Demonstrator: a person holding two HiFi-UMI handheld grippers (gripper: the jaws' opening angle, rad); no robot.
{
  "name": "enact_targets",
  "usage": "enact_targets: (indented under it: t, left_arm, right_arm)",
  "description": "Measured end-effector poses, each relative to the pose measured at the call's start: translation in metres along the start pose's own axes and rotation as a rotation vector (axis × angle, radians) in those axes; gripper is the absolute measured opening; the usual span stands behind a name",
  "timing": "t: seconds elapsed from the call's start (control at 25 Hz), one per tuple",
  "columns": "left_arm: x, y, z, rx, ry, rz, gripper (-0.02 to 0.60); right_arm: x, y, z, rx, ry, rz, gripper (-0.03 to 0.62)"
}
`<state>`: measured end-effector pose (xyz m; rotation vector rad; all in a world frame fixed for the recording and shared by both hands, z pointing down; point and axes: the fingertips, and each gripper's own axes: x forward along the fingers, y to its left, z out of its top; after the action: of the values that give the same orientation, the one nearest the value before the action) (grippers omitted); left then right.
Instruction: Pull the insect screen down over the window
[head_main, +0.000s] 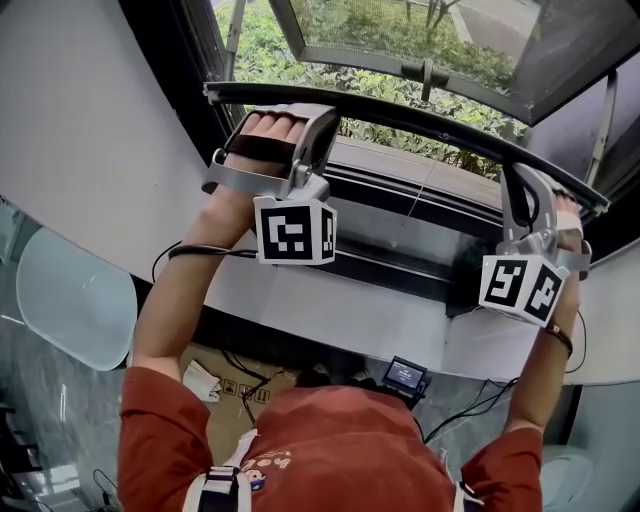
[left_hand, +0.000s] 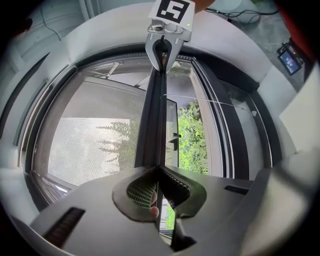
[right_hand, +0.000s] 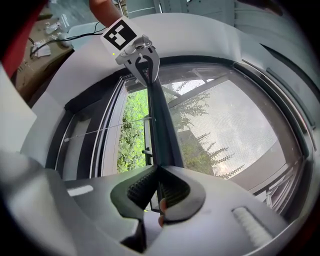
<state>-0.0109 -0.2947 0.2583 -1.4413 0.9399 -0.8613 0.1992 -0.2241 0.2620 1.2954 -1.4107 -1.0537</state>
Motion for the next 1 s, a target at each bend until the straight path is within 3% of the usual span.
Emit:
enact_targets:
  t: [0.4,0.72,1.0]
  left_arm:
    - [-0.001,-0.018,0.0,-0.005,0.01,-0.013,0.023]
    - [-0.002,-0.057,-0.004,-0.003,0.011,-0.081,0.023]
    - [-0.002,-0.066,-0.004,-0.006,0.017,-0.096,0.023]
  right_arm:
    - [0.001,0.018,-0.005,0.01,0.008,0.028,0.028]
    - [0.003,0.056,-0.012,0.018,0.021,0.099,0.028]
    - [0.004,0.064,-0.014,0.028,0.025,0.115,0.028]
